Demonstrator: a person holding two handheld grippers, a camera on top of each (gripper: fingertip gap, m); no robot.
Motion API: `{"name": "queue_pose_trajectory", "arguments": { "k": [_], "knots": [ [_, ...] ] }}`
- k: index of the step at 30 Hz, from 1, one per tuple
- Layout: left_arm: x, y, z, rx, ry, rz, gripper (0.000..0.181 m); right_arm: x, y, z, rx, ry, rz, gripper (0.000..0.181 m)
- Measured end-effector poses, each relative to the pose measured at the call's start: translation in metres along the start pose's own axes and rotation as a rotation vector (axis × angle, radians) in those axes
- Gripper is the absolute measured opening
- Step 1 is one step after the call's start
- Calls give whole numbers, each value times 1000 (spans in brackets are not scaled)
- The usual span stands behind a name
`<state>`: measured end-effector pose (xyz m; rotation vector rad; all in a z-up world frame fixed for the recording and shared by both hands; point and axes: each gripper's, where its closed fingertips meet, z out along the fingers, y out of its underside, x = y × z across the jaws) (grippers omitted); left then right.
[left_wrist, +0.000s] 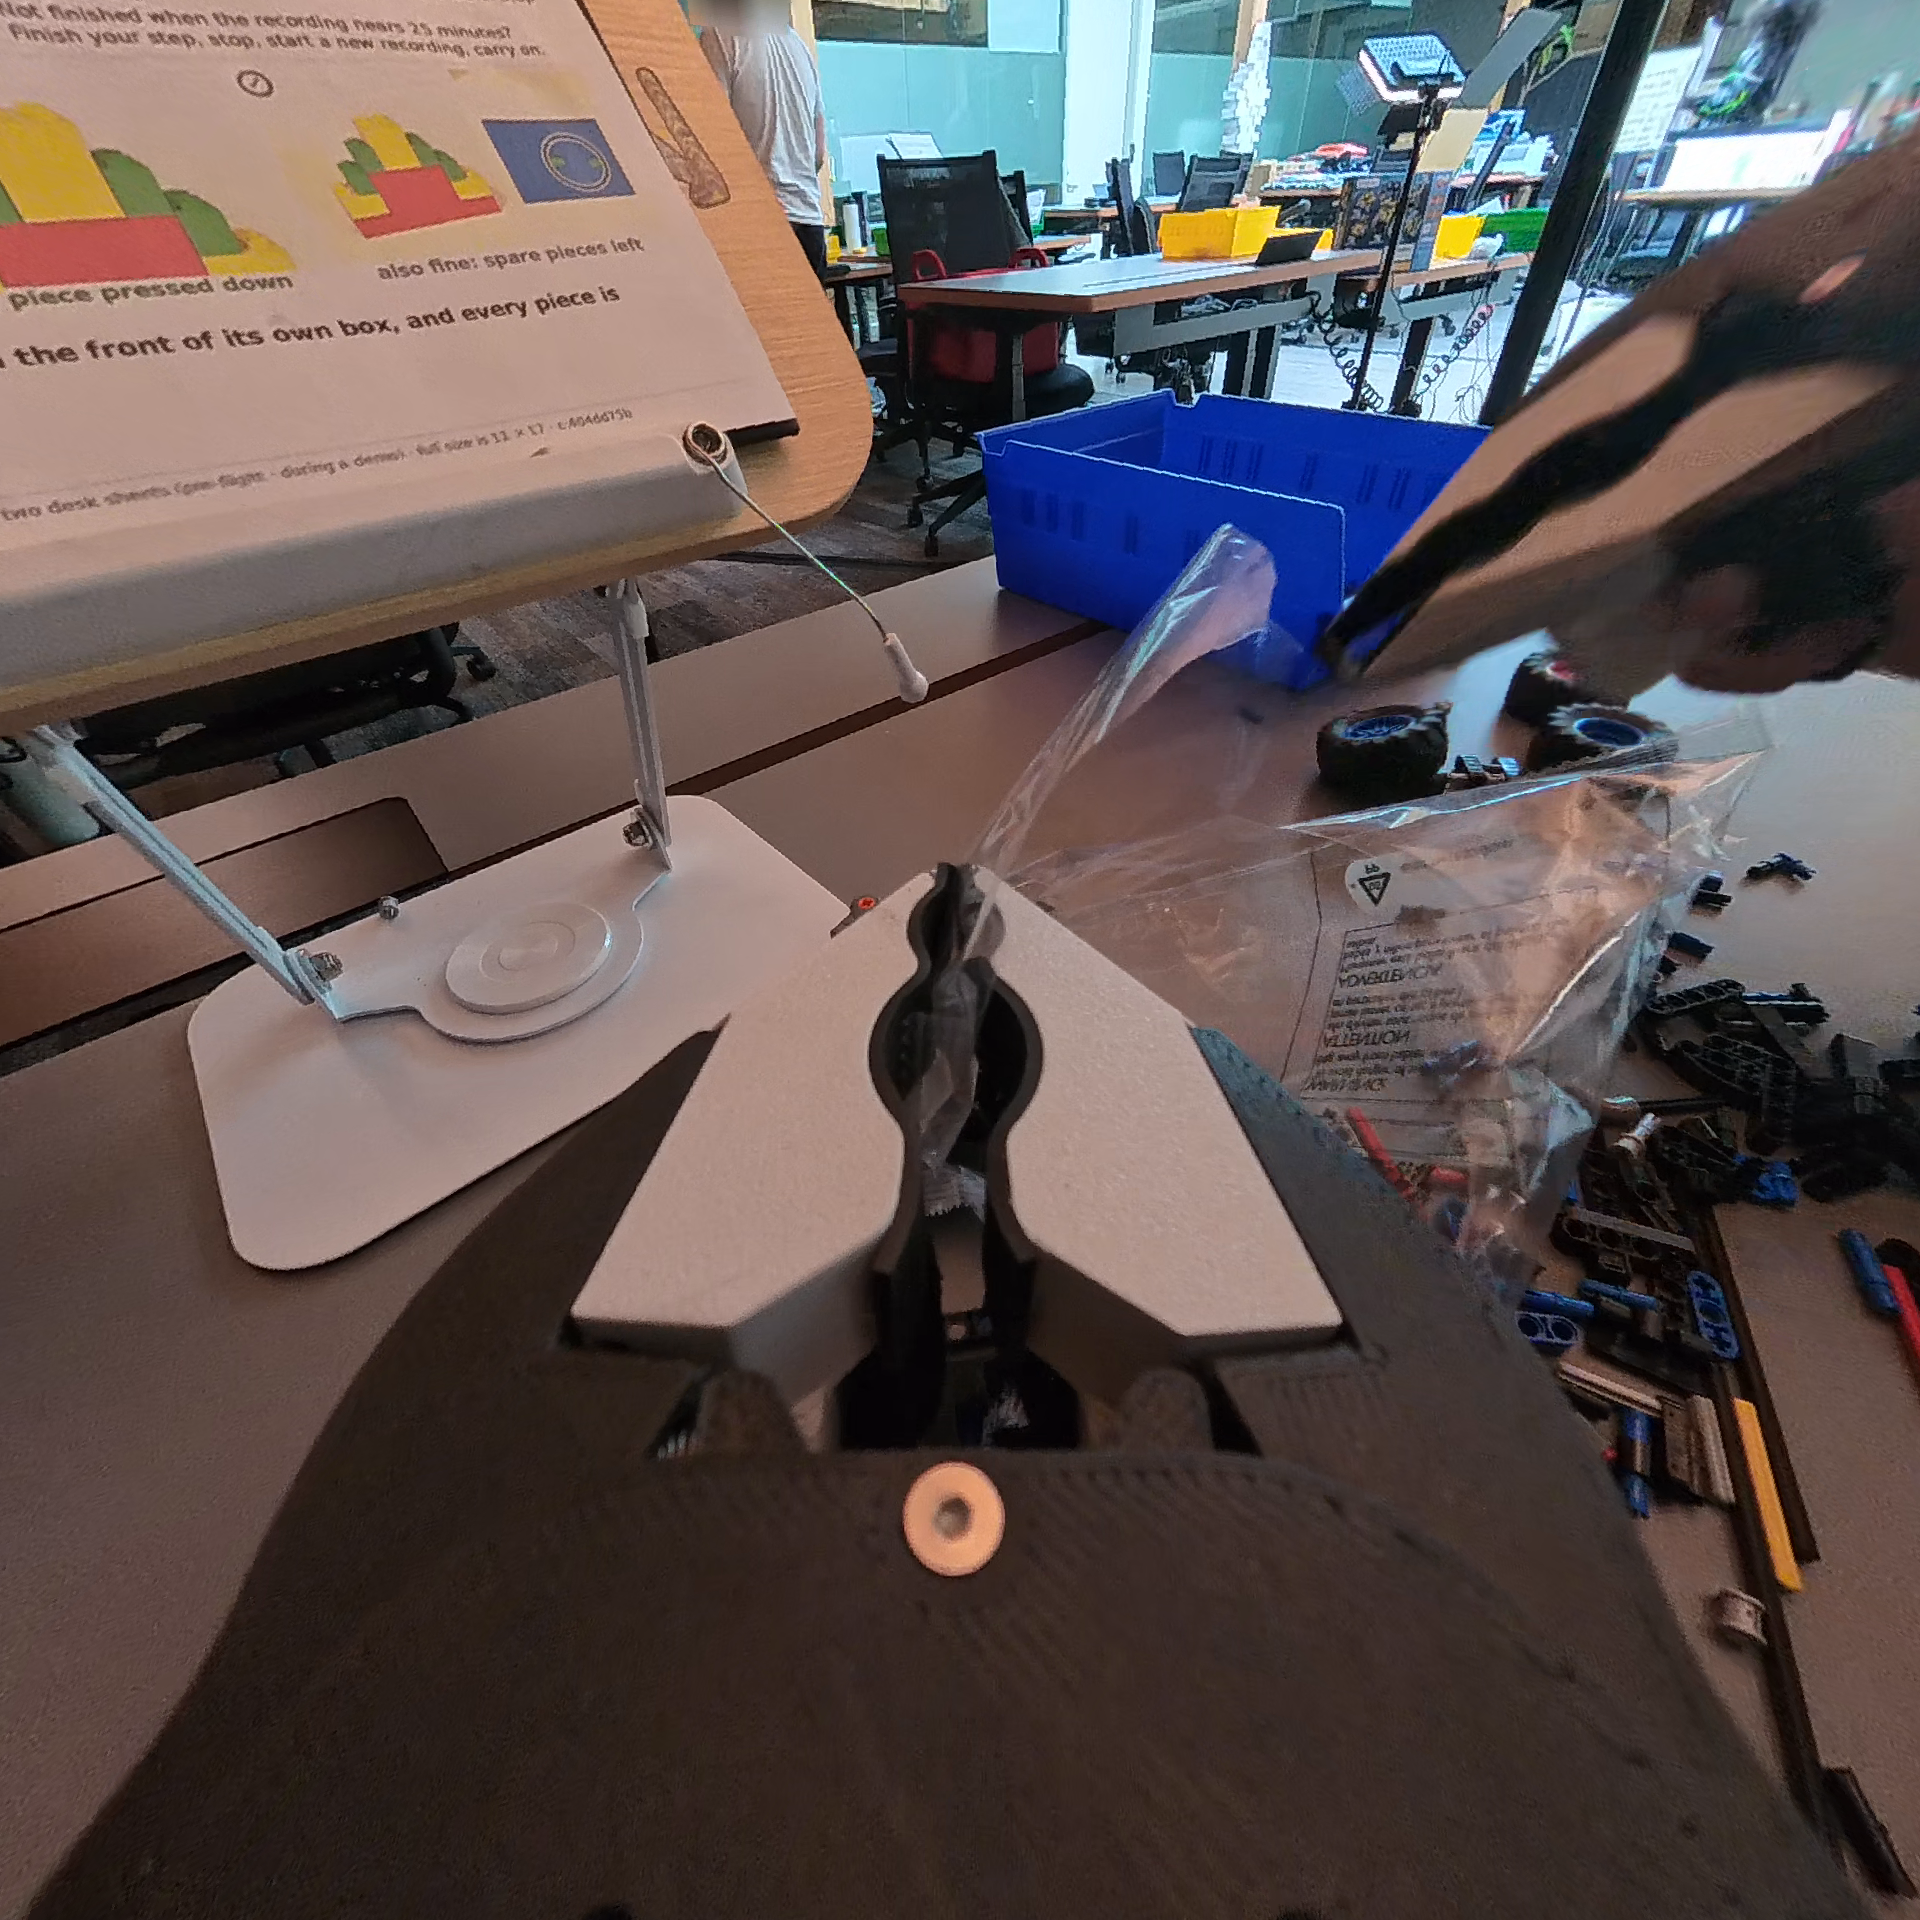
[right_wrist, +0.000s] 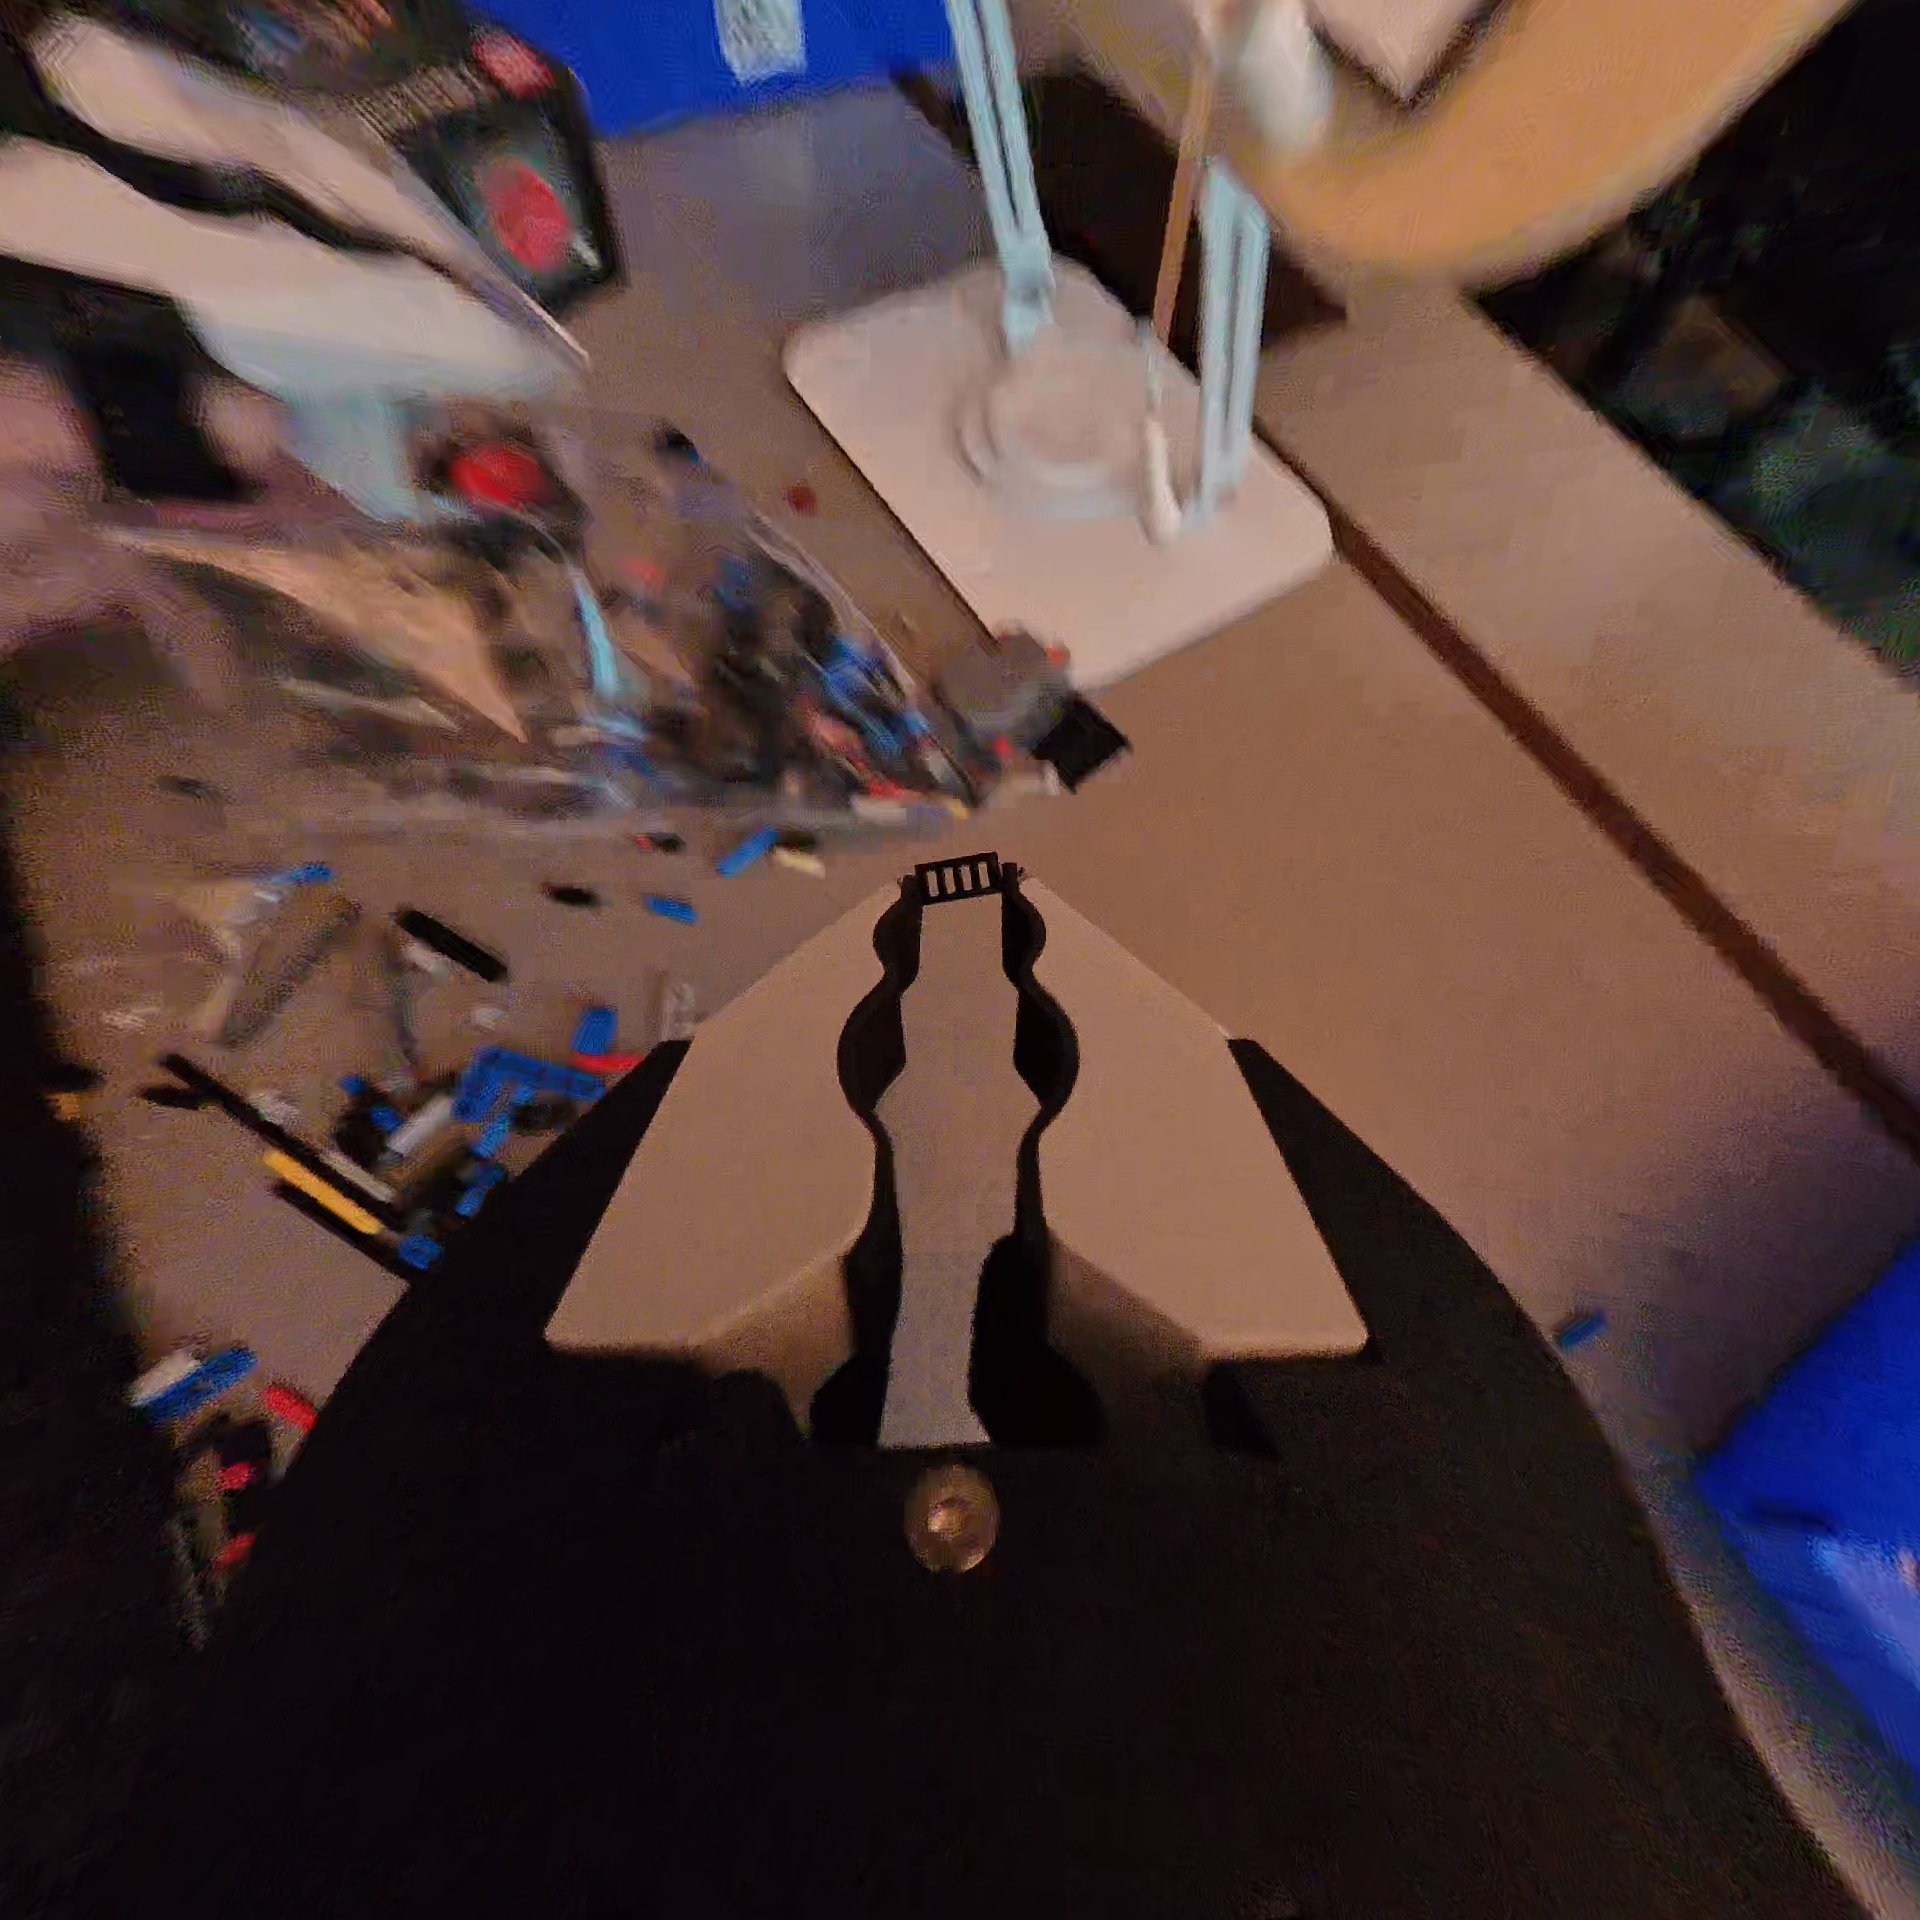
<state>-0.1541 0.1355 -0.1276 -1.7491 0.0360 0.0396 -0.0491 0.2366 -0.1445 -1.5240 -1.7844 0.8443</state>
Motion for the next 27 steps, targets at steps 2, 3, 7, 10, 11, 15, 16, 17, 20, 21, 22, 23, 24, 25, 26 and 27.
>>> {"name": "queue_pose_trajectory", "arguments": {
  "k": [2, 3, 7, 10, 11, 15, 16, 17, 20, 21, 22, 23, 24, 25, 26, 27],
  "knots": [
    [2, 0, 1, -3, 4, 5, 0, -46, -52, -19, 155, -92, -110, 13],
    [2, 0, 2, -4, 4, 8, 0, -69, -71, -25, 201, -132, -181, 13],
    [2, 1, 2, -6, 3, 7, 0, -119, -89, -1, 148, -188, -330, 13],
    [1, 2, 1, -6, 1, 8, 0, -117, -78, 25, 82, -163, -330, 28],
    [1, 1, 1, -5, -1, 11, 0, -116, -80, 24, 110, -168, -320, 28],
    [0, 0, 1, 0, -6, 11, 0, -84, -93, -4, 257, -91, -239, 25],
    [-1, 0, 1, 1, -6, 7, 0, -70, -88, -10, 256, -67, -203, 23],
    [-1, 0, 0, 1, -6, 5, 0, -57, -77, -14, 230, -46, -163, 22],
    [-1, -1, 0, 2, -6, 6, 0, -17, -1, -12, -45, 29, -52, 22],
    [-1, -1, 0, 2, -5, 7, 0, -5, 28, -11, -148, 58, -30, 20],
    [0, -1, 0, 2, -4, 8, 0, 3, 53, -11, -226, 83, -9, 18],
    [0, -1, 0, 2, -4, 7, 0, 8, 73, -10, -287, 89, 17, 17],
    [0, -1, 0, 1, -4, 7, 0, 9, 90, -10, -334, 83, 41, 17],
    [0, -1, 0, 1, -5, 6, 0, 9, 102, -9, -369, 77, 57, 16],
    [-1, 0, 0, 1, -6, 5, 0, 9, 112, -7, -399, 74, 68, 14],
    [-1, 0, 0, 0, -8, 4, 0, 9, 121, -6, -434, 71, 76, 14]
  ]
}}
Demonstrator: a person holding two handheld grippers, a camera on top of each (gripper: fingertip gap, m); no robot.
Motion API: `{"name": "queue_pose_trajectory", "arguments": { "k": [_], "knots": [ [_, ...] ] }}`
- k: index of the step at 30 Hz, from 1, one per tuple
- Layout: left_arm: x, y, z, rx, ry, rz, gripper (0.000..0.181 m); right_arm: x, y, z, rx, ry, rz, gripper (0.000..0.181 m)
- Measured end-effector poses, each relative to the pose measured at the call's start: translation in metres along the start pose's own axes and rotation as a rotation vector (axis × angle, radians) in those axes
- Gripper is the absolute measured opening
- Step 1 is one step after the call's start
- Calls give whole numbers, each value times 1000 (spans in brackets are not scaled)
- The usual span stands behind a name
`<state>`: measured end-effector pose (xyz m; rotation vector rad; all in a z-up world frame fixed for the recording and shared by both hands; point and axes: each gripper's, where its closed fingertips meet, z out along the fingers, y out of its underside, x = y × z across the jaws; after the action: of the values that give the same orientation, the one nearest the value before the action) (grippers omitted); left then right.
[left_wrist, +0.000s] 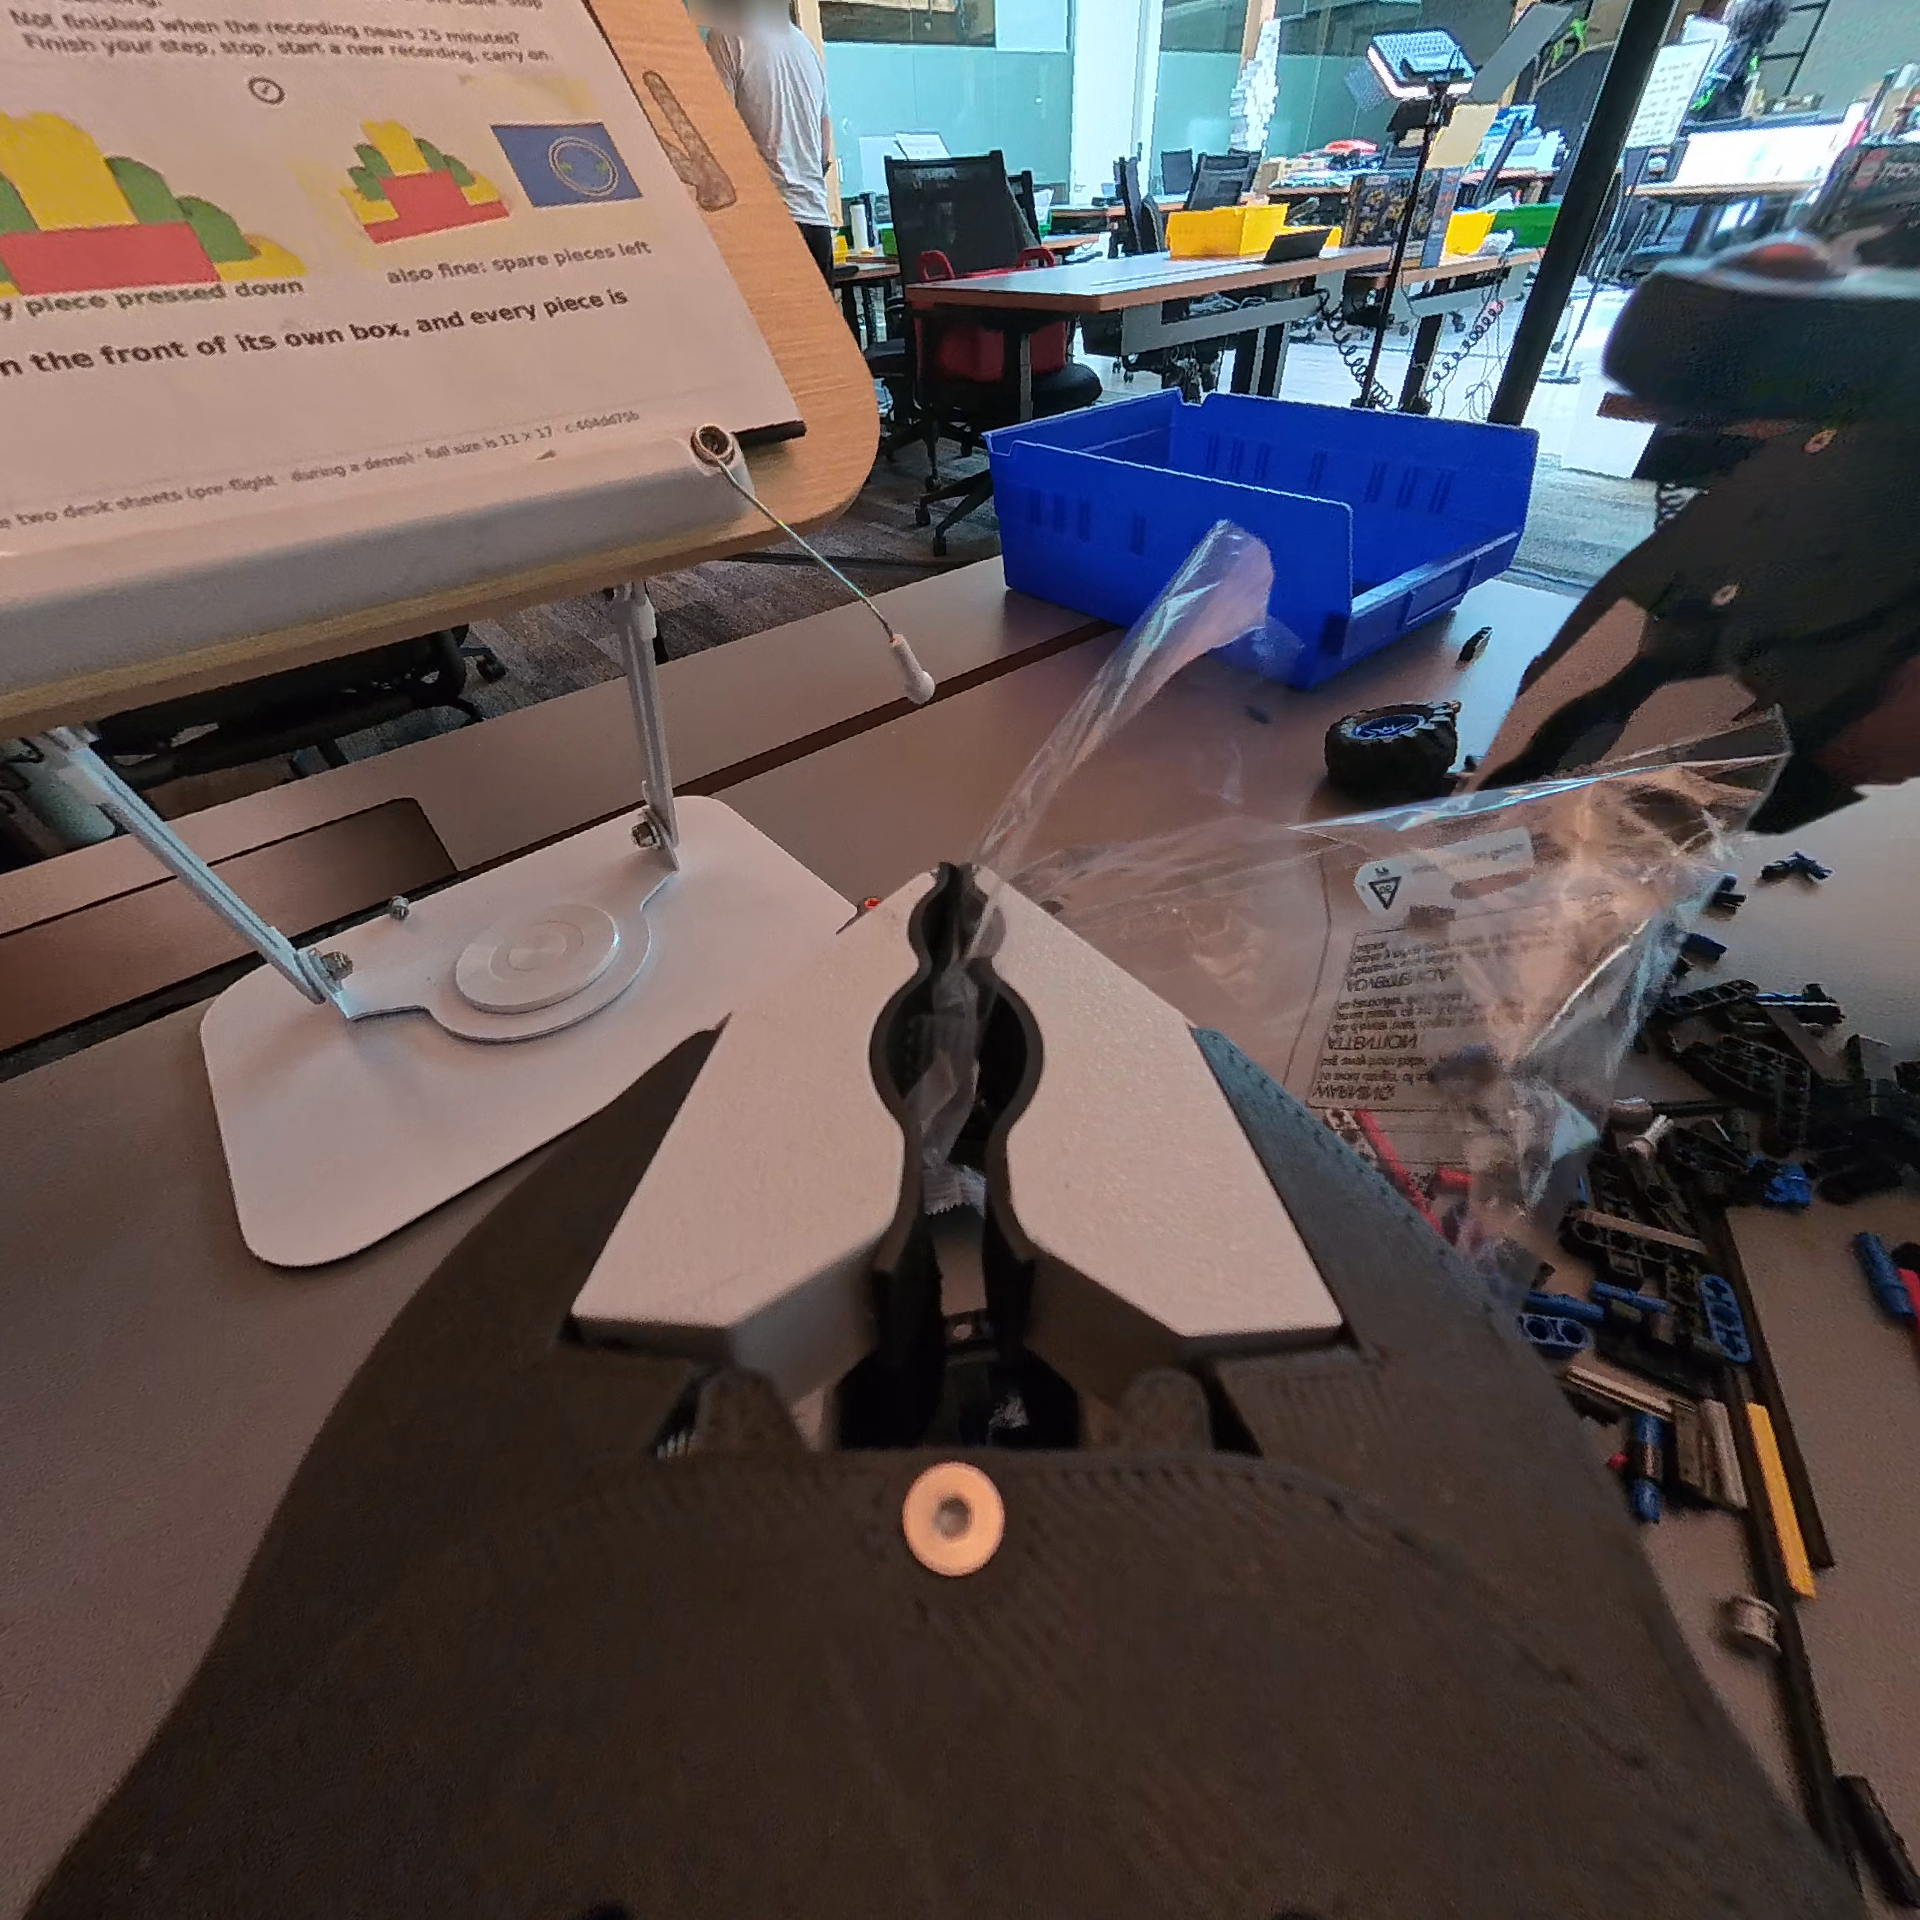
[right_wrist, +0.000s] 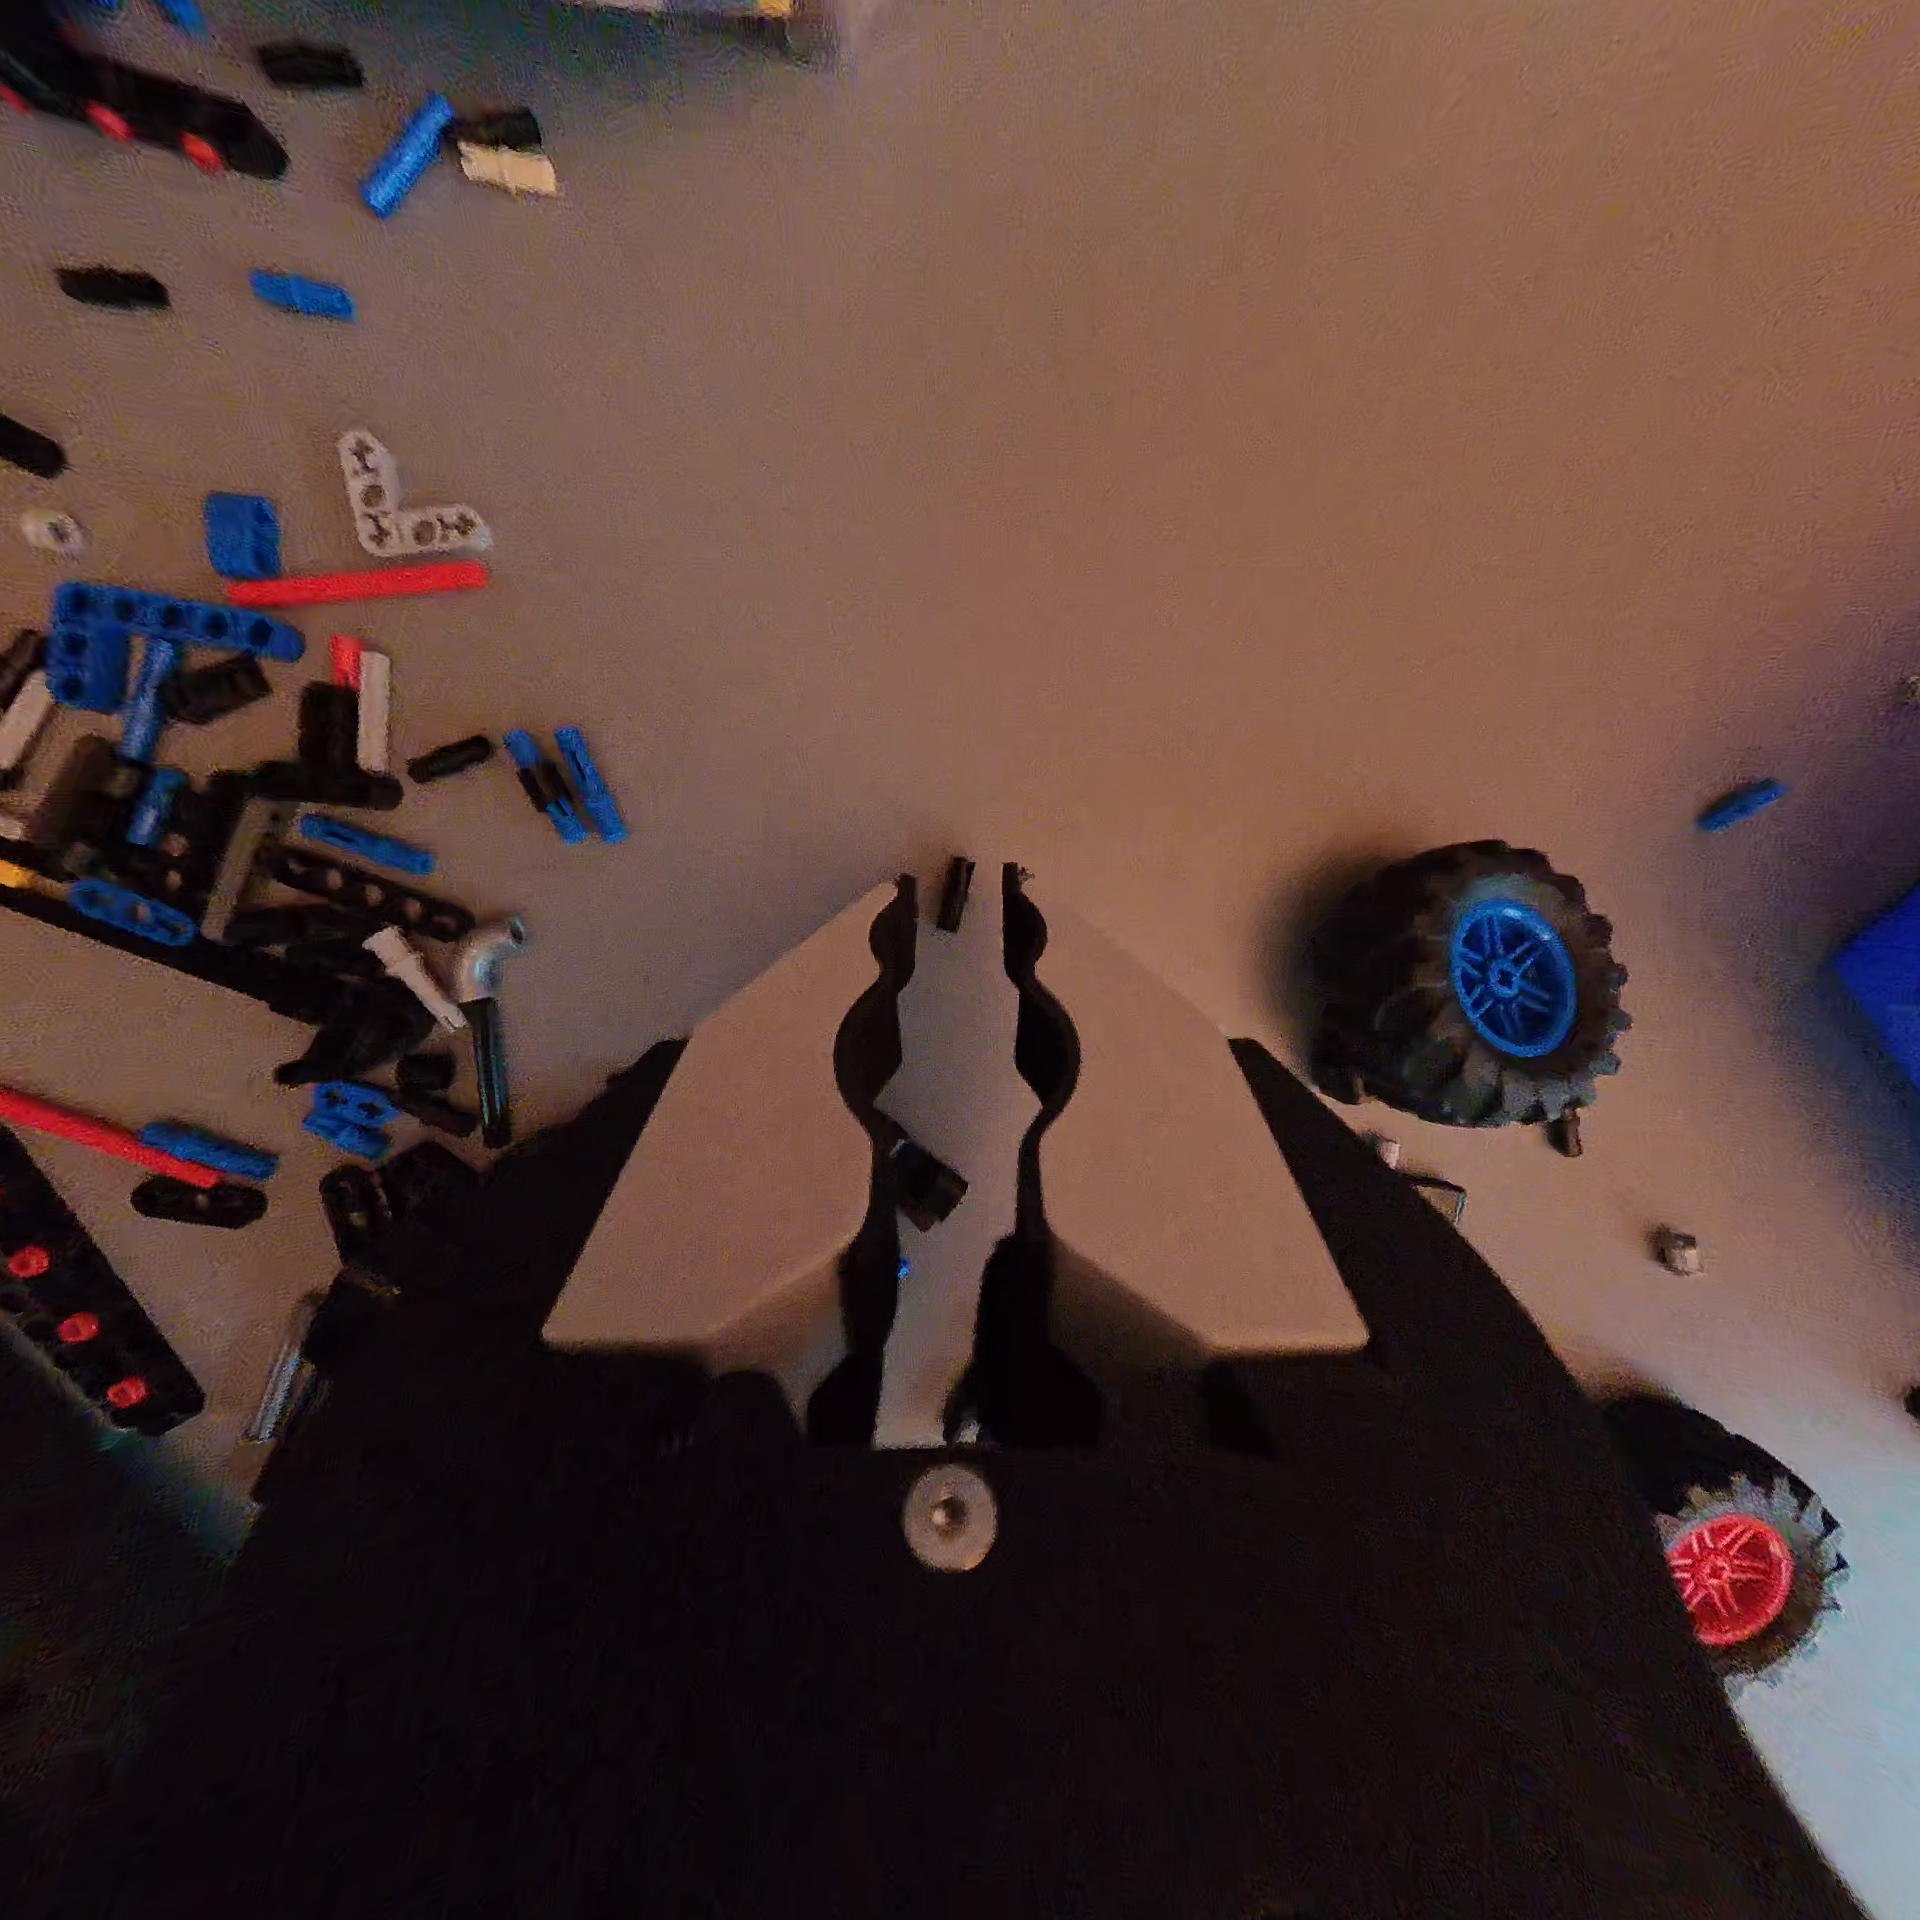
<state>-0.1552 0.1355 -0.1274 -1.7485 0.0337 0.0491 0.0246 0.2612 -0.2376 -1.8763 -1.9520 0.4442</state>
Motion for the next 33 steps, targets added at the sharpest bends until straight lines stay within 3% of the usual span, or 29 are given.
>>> {"name": "queue_pose_trajectory", "arguments": {
  "k": [6, 11, 14, 18, 20, 22, 26, 29, 33],
  "knots": [
    [-2, 0, -2, 3, -6, -5, 0, 0, 12, 18, -69, -29, 13, 3],
    [0, -2, -2, 7, 1, -4, 0, 5, 9, 14, -46, -7, 16, 3],
    [2, -3, -2, 10, 7, -1, 0, -14, -37, -20, 167, -43, -21, 2],
    [4, -3, -1, 8, 11, 10, 0, -82, -128, -99, 559, -146, -209, 2],
    [4, -3, -1, 8, 11, 8, 0, -118, -153, -115, 612, -209, -299, 3],
    [3, -2, -1, 8, 9, 8, 0, -140, -168, -105, 569, -208, -381, 3],
    [2, -3, -2, 9, 6, 7, 0, -142, -174, -75, 468, -117, -438, 20],
    [3, -3, -2, 10, 11, 8, 0, -130, -168, -86, 530, -120, -361, 24],
    [5, -3, -1, 8, 18, 12, 0, -78, -120, -105, 493, 3, -223, 23]
  ]
}}
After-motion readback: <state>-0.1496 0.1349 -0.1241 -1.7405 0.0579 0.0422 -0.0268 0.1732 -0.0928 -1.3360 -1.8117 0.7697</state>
